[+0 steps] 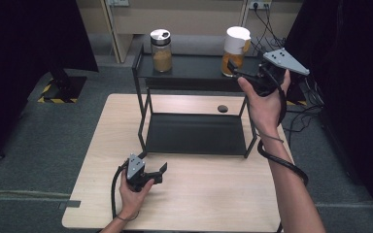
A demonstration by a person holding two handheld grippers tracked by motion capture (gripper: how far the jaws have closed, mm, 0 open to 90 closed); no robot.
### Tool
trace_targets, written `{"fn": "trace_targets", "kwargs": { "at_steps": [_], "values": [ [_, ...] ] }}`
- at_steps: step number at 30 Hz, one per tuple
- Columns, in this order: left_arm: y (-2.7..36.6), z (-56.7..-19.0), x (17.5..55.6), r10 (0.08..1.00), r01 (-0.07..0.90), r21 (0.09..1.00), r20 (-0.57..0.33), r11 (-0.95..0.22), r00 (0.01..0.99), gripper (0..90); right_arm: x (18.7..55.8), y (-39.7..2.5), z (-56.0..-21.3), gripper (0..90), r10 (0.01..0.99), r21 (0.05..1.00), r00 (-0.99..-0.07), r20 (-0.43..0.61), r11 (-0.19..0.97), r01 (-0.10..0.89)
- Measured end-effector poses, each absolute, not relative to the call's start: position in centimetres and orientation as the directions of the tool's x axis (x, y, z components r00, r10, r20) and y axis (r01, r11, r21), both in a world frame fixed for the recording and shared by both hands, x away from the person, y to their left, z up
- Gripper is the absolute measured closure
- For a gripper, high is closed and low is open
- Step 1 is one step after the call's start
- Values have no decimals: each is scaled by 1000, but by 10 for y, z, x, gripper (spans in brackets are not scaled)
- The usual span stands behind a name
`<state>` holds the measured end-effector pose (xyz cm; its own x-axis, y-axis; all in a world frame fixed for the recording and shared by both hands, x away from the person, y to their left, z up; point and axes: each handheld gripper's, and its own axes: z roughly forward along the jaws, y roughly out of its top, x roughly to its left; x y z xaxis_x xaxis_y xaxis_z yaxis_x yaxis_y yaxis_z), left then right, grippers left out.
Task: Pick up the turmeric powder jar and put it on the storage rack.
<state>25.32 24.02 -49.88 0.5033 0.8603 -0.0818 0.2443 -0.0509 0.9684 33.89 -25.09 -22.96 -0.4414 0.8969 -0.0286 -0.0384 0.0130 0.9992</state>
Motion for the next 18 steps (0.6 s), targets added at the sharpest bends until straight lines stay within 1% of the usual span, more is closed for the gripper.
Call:
{"fn": "trace_targets", "kwargs": {
  "at_steps": [18],
  "values": [
    [240,-499,253,861,243,969,-82,-50,502,37,313,-264,-261,27,889,999,-457,-41,21,-49]
  ]
}}
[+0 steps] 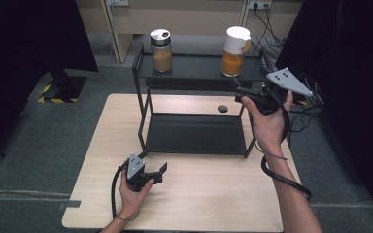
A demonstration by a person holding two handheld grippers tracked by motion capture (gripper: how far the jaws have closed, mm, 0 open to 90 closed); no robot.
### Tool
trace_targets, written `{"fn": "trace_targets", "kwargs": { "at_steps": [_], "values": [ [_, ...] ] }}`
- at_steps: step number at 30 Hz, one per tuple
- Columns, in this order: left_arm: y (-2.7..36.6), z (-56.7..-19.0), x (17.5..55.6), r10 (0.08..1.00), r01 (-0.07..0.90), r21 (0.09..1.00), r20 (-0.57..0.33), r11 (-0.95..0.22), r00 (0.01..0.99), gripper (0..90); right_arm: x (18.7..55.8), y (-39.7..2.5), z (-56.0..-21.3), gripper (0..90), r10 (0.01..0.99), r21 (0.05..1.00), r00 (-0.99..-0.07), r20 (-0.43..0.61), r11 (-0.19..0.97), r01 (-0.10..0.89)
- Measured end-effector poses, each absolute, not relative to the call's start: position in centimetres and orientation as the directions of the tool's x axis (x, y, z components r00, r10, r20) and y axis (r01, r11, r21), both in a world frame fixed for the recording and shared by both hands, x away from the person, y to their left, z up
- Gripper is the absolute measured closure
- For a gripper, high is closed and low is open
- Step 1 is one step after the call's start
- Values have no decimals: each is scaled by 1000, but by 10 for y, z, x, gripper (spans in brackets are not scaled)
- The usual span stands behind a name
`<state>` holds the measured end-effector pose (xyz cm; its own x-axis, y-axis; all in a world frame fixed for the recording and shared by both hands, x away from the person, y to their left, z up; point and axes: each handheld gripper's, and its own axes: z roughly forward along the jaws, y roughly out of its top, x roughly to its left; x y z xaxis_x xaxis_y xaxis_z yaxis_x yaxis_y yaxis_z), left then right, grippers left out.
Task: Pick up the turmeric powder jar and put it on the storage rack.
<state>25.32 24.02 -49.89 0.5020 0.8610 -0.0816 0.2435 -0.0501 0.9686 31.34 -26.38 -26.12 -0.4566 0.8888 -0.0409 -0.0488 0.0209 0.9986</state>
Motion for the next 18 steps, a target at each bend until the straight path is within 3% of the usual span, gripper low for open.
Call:
{"fn": "trace_targets", "kwargs": {
  "at_steps": [18],
  "values": [
    [241,-499,253,861,246,968,-86,-47,501,37,293,-269,-288,27,881,997,-469,-61,37,-62]
  ]
}}
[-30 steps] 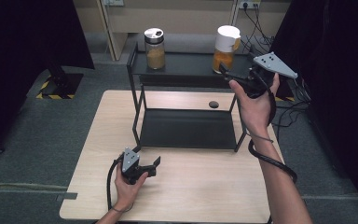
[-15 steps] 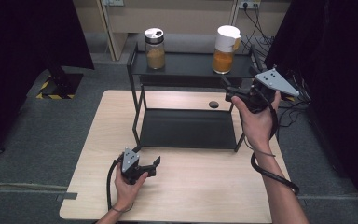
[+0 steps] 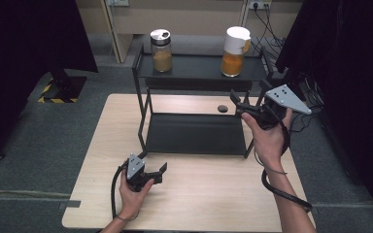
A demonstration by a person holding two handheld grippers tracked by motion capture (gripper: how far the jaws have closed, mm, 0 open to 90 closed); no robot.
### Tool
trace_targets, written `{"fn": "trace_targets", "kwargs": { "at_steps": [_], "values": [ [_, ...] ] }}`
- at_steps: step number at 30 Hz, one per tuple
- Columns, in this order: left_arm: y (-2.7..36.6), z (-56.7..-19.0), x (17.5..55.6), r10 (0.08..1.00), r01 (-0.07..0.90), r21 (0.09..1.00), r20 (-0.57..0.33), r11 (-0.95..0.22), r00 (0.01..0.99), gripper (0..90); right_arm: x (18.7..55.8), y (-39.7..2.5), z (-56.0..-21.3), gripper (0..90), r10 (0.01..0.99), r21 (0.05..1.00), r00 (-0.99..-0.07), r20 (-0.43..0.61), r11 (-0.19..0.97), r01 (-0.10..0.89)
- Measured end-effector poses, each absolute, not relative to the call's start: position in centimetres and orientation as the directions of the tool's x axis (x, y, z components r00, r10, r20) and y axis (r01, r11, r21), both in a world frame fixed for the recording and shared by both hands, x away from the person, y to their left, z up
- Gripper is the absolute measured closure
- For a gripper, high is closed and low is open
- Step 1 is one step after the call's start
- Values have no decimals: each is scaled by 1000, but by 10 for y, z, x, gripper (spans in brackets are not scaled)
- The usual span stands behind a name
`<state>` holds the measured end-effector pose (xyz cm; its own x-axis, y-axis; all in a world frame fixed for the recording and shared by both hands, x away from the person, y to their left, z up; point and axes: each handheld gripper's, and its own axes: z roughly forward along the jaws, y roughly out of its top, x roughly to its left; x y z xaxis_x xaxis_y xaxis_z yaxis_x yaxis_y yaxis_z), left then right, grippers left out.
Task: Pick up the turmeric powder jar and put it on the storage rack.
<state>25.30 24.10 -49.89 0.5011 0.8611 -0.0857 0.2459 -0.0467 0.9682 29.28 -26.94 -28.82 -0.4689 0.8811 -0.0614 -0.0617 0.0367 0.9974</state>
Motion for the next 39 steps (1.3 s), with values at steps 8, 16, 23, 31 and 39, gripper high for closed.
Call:
{"fn": "trace_targets", "kwargs": {
  "at_steps": [8,16,23,31,39],
  "values": [
    [240,-499,253,861,248,968,-86,-48,500,37,281,-274,-304,27,880,996,-468,-81,57,-65],
    [241,-499,253,861,249,967,-88,-46,500,37,276,-278,-318,27,878,997,-474,-70,53,-48],
    [241,-499,253,861,247,968,-86,-47,501,37,270,-280,-331,27,877,998,-476,-63,52,-37],
    [241,-499,253,861,248,968,-87,-46,501,37,266,-282,-353,27,881,998,-470,-61,66,-6],
    [242,-499,253,860,245,968,-86,-46,503,35,260,-280,-377,27,887,995,-457,-70,92,24]
  ]
}}
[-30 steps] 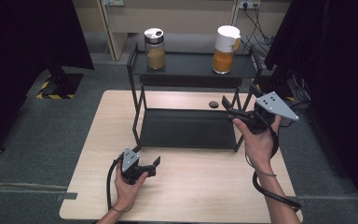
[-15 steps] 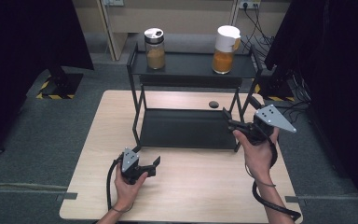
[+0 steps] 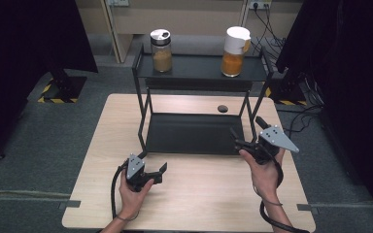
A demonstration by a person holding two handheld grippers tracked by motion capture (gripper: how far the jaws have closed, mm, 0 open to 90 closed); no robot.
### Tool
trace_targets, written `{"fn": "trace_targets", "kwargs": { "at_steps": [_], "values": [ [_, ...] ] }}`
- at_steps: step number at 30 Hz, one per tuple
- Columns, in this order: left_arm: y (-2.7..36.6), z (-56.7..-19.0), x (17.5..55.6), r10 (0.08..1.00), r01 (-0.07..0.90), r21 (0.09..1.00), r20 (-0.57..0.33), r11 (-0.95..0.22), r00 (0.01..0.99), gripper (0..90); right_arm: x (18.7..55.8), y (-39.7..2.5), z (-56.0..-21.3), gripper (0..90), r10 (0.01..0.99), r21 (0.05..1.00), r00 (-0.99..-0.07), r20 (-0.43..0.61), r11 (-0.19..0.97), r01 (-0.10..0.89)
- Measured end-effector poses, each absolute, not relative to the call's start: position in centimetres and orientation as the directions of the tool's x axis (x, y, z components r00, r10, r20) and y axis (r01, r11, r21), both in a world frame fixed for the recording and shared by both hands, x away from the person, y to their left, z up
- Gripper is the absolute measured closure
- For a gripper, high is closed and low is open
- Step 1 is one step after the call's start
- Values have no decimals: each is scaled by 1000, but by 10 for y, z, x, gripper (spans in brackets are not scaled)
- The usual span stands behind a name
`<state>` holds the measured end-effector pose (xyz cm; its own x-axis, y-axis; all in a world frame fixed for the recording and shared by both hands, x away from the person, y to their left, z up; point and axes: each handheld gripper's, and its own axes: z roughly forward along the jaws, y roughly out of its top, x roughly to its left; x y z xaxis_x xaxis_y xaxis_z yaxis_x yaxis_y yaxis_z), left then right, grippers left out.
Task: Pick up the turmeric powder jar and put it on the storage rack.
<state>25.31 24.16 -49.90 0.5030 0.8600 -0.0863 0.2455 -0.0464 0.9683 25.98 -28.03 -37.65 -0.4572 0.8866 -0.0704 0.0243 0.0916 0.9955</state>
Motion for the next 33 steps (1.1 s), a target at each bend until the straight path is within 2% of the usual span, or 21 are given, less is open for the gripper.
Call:
{"fn": "trace_targets", "kwargs": {
  "at_steps": [10,25,33],
  "values": [
    [241,-499,253,860,245,968,-85,-47,503,34,253,-285,-408,27,900,992,-433,-59,103,79],
    [241,-499,252,862,241,969,-83,-47,501,34,241,-301,-464,29,914,983,-407,10,66,173],
    [241,-500,252,862,242,969,-84,-46,500,34,239,-300,-478,31,913,978,-407,11,74,193]
  ]
}}
